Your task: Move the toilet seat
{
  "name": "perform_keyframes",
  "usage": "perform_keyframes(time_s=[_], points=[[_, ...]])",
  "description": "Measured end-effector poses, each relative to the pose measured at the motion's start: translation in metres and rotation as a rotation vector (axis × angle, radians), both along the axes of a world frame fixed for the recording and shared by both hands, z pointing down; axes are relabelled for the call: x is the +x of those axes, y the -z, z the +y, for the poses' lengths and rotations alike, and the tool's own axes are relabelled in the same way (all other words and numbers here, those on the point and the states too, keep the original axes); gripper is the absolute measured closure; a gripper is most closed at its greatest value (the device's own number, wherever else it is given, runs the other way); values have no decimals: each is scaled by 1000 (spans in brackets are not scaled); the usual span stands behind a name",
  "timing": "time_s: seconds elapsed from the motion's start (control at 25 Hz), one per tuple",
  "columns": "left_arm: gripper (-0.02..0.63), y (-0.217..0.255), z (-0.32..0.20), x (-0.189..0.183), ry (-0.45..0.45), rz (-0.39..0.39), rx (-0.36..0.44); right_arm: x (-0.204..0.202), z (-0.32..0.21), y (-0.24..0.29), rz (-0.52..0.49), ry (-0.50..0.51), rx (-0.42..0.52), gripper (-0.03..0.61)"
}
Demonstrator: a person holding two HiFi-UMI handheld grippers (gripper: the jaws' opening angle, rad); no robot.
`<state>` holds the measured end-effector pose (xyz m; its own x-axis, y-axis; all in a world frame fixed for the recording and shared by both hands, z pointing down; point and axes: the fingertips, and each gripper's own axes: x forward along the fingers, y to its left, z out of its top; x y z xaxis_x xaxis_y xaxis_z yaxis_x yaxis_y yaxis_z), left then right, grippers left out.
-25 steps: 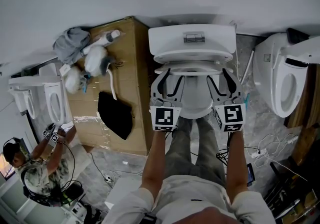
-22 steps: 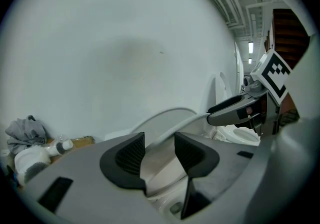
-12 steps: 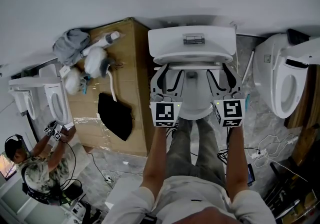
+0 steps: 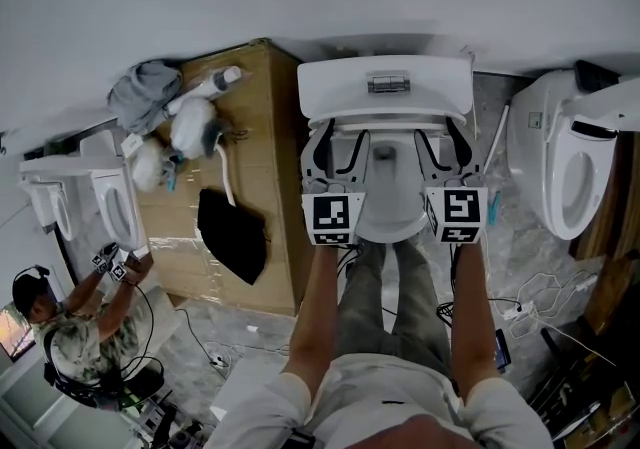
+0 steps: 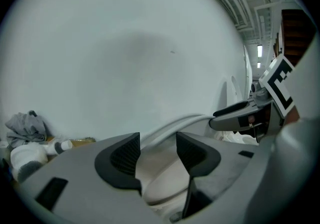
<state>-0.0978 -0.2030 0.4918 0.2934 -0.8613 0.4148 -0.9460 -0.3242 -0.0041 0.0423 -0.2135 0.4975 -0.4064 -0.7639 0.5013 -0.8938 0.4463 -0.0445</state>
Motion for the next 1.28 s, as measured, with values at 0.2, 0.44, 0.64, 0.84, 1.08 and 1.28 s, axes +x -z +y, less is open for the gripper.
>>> perform_keyframes(time_s=[0.2,0.44,0.64,0.84,1.08,1.28], points=[[380,-1,-7,-3,22,17,-8,0,-6,0,13,-18,13,333],[379,-2,-11,-3,13,15,-12,0,-10,0,29,-26,19,333],[379,-1,-10,-3,10,9,-12,1,-8,5,35,-32,29,333],[380,10,3,-2,-5,3,0,4,7,21,30,-26,45,341],[382,44,30,0,-41,28,33,1,34,56,27,5,93,362],[399,83,58,6,-81,48,60,0,66,91,13,8,113,362]])
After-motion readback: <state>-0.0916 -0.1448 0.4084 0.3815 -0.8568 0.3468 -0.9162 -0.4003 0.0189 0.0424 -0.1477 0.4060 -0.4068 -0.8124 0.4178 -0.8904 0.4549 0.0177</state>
